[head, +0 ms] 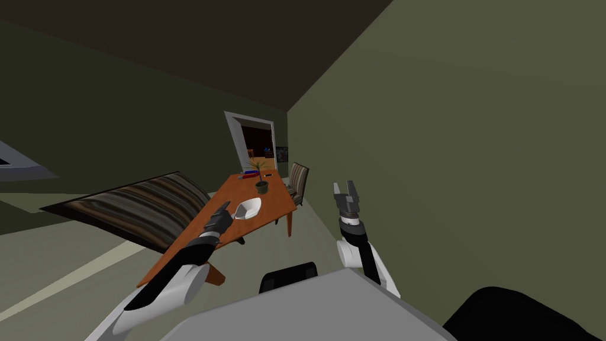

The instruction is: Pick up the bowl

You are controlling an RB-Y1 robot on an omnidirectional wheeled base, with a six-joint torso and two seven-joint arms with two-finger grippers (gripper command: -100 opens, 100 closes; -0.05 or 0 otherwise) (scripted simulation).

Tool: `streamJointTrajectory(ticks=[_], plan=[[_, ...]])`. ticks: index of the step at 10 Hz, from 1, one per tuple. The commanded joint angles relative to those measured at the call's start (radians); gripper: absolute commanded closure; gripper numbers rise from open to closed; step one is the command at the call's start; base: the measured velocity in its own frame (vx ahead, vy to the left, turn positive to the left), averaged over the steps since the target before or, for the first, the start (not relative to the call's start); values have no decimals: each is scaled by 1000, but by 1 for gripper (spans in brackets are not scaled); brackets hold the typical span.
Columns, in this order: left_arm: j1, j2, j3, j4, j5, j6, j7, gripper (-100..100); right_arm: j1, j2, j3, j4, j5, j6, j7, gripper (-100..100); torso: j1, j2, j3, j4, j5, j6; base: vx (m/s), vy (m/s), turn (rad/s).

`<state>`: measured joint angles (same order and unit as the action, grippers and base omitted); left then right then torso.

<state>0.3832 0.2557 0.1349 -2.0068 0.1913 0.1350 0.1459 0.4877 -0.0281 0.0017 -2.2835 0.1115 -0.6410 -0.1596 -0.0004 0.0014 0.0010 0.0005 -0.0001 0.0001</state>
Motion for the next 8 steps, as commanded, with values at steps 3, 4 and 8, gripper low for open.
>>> streamJointTrajectory(ticks=[3, 4, 8], plan=[[-23, 16, 14, 37, 20, 100, 28, -100, 0, 0, 0, 0, 0, 0, 0, 0, 0, -1, -1, 0, 0, 0, -12, -7, -2], [-23, 16, 14, 37, 20, 121, 28, -100, 0, 0, 0, 0, 0, 0, 0, 0, 0, -1, -1, 0, 0, 0, 0, 0, 0], [-49, 34, 29, 72, 41, 227, 49, -100, 0, 0, 0, 0, 0, 0, 0, 0, 0, -3, -2, -1, 0, 0, 10, -3, -12]])
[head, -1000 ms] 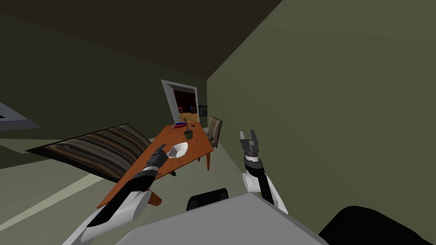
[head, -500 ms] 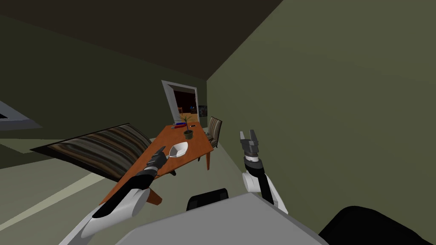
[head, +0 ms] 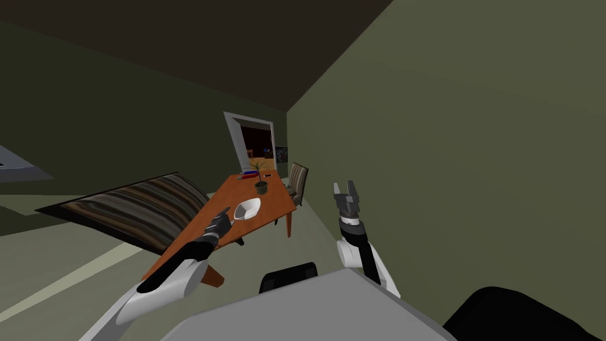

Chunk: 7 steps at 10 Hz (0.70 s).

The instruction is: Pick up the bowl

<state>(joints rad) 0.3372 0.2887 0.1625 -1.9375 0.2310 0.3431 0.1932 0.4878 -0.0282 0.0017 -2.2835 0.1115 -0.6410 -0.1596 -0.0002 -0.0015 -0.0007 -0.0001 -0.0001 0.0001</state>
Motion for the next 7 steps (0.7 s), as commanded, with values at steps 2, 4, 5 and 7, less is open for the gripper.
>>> streamJointTrajectory(ticks=[2, 4, 5, 7], plan=[[-16, 9, 8, 21, 11, 72, 10, -100, 0, 0, 0, 0, 0, 0, 0, 0, 0, -1, 0, 0, 0, 0, 27, 1, -19], [-30, 17, 16, 40, 21, 124, 17, -100, 0, 0, 0, 0, 0, 0, 0, 0, 0, -1, -1, 0, 0, 0, 34, 3, -24], [-44, 23, 23, 59, 31, 158, 23, -100, 0, 0, 0, 0, 0, 0, 0, 0, 0, -1, -1, 0, 0, 0, 51, -6, -32], [-58, 29, 30, 78, 41, 207, 27, -100, 0, 0, 0, 0, 0, 0, 0, 0, 0, -2, -1, 0, 0, 0, 48, 5, -27]])
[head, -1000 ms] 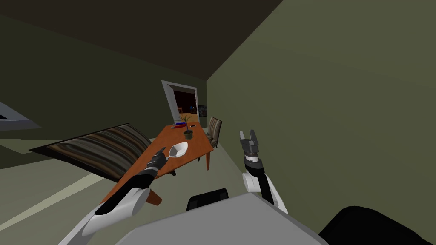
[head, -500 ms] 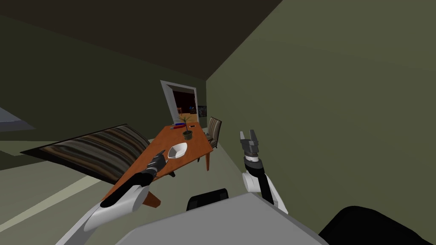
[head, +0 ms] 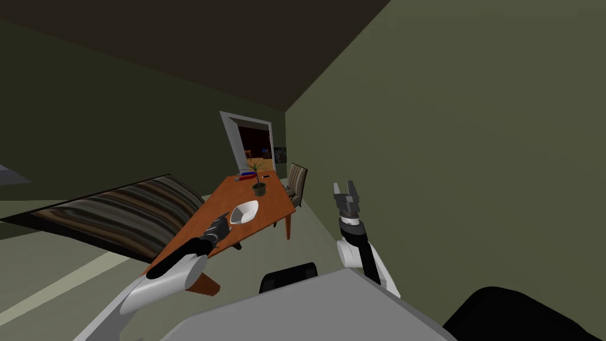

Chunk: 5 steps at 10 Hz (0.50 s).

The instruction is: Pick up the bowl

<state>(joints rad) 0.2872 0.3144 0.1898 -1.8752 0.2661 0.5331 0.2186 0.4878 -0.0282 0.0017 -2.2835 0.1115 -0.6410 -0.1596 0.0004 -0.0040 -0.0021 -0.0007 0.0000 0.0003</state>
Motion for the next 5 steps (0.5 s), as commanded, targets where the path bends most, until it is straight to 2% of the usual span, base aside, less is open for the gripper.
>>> streamJointTrajectory(ticks=[1, 2, 5], plan=[[-8, 4, 3, 16, 6, 37, 2, -100, 0, 0, 0, 0, 0, 0, 0, 0, 0, 0, 0, 0, 0, 0, 46, 7, -23], [-22, 9, 10, 35, 15, 76, 6, -100, 0, 0, 0, 0, 0, 0, 0, 0, 0, 0, 0, 0, 0, 0, 64, -2, -34], [-37, 13, 17, 53, 24, 136, 8, -100, 0, 0, 0, 0, 0, 0, 0, 0, 0, -1, 0, 0, 0, 0, 55, 7, -29]])
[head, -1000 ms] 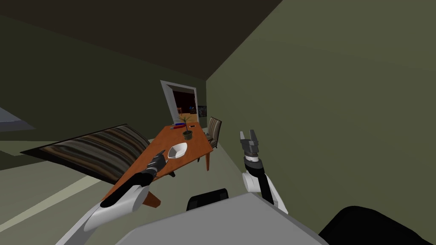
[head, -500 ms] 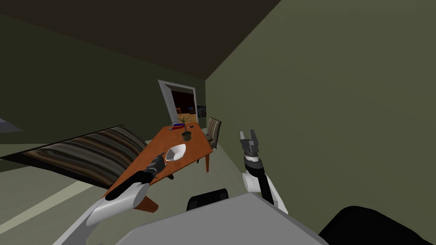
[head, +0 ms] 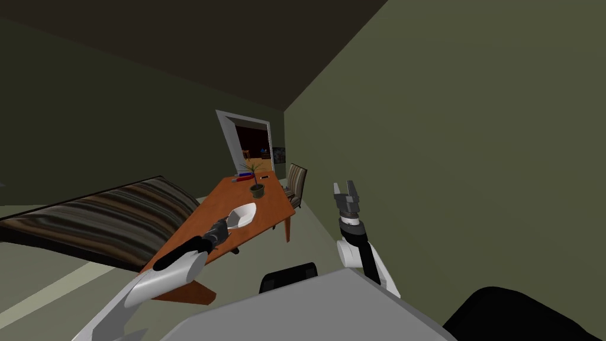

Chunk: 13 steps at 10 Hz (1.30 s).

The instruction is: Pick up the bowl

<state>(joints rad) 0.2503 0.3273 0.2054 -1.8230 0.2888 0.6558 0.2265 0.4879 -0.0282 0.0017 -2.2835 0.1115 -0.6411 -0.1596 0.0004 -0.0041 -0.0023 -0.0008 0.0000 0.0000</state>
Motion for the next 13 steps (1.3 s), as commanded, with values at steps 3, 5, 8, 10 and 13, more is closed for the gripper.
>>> streamJointTrajectory(ticks=[3, 5, 8, 10, 13], plan=[[-27, 8, 14, 36, 19, 97, 4, -100, 0, 0, 0, 0, 0, 0, 0, 0, 0, 0, 0, 0, 0, 0, 63, 4, -33], [-41, 11, 20, 53, 28, 148, 5, -100, 0, 0, 0, 0, 0, 0, 0, 0, 0, -1, 0, 0, 0, 0, 74, 8, -40], [-64, 17, 31, 86, 43, 228, 6, -100, 0, 0, 0, 0, 0, 0, 0, 0, 0, -1, -1, 0, 0, 0, 77, 16, -45], [-73, 20, 35, 102, 51, 270, 6, -100, 0, 0, 0, 0, 0, 0, 0, 0, 0, 0, 0, 0, 0, 0, 64, 14, -31], [-88, 25, 42, 131, 64, 337, 7, -100, 0, 0, 0, 0, 0, 0, 0, 0, 0, -1, -1, 0, 0, 0, 75, 10, -34]])
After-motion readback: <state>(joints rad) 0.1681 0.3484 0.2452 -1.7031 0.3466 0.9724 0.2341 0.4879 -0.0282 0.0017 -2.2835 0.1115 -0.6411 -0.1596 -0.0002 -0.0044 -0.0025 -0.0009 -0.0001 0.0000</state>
